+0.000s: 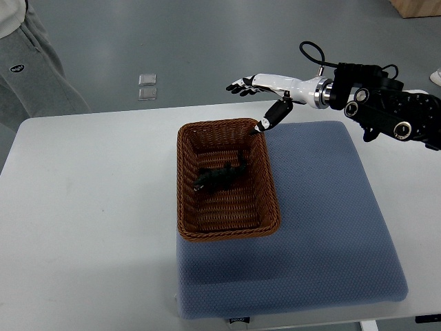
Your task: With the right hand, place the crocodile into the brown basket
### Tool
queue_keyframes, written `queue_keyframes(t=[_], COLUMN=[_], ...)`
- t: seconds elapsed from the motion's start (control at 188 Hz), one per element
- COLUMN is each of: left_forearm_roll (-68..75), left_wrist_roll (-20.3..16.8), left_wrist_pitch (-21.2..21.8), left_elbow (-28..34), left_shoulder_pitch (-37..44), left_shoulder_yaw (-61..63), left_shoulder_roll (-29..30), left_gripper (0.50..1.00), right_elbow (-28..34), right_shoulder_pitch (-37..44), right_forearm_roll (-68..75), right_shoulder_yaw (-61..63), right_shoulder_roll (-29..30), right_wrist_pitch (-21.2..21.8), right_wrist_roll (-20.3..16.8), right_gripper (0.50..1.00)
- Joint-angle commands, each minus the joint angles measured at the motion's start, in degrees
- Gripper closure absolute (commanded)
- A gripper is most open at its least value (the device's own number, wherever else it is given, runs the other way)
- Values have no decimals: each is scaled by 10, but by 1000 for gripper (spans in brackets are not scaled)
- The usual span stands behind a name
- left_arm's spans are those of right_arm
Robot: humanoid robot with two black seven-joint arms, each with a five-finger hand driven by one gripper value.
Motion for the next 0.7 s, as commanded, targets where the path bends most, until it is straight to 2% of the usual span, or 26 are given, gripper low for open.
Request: queue_keyframes(t=[0.0, 0.191, 0.334, 0.499, 0.695], left_forearm_roll=[0, 0, 0, 0, 0], left_wrist_roll=[0, 0, 0, 0, 0], left_wrist_pitch=[0, 0, 0, 0, 0], left_elbow=[0, 0, 0, 0, 0], left_shoulder_pitch=[0, 0, 0, 0, 0], left_shoulder_yaw=[0, 0, 0, 0, 0], left_shoulder_roll=[0, 0, 0, 0, 0], left_gripper=[500, 500, 500, 500, 500], right_elbow=[0, -11, -26, -37, -64], right_shoulder_pitch=[-11, -31, -51, -97, -141], right_forearm_roll=[77, 199, 353, 483, 600], right_shoulder_yaw=[0, 2, 43, 95, 136], right_shoulder_roll=[-18, -44, -62, -65, -64], right_wrist_pitch=[1, 6, 49, 81, 91], right_wrist_roll=[-2, -27, -81, -113, -163], right_gripper=[572, 572, 572, 572, 572])
